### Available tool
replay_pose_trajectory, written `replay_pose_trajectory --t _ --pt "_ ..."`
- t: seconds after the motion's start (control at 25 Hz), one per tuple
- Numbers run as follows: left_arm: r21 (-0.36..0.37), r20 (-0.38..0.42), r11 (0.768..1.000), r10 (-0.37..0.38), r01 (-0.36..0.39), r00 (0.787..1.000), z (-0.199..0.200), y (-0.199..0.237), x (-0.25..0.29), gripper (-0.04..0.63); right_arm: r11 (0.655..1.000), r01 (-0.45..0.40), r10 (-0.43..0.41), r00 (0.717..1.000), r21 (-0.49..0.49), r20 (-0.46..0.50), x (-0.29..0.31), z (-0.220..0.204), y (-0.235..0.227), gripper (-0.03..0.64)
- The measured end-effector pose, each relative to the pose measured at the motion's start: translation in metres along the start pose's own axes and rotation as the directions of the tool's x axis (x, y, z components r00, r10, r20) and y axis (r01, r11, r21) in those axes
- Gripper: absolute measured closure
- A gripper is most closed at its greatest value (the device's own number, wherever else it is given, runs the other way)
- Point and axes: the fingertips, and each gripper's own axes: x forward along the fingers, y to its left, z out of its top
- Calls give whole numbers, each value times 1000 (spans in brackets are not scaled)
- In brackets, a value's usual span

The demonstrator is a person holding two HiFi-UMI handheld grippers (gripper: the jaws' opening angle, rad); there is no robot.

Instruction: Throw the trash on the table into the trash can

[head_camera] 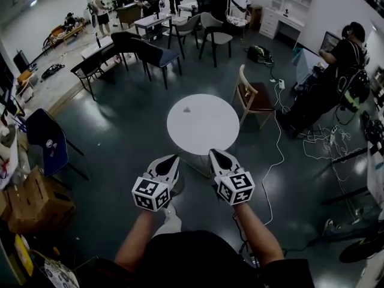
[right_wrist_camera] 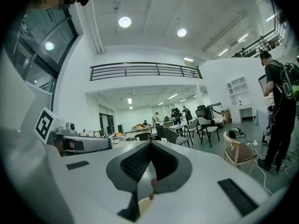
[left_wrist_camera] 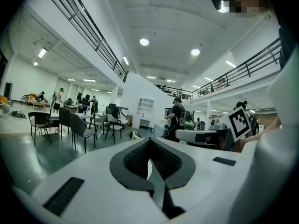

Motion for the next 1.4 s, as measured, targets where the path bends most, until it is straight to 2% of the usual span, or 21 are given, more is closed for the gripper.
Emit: replay_pose_trajectory --t 0.6,0.96,1.4 --pt "4 -19 1000 -13 13 1000 59 144 56 589 1000 21 -21 1000 2 -13 154 43 -15 598" --pt "-4 -39 1000 -26 26 999 61 210 78 589 999 43 -43 999 -1 -26 222 44 -19 598" --pt "-32 -54 998 -54 52 997 51 261 85 589 997 65 -66 996 -30 -54 273 35 -6 598"
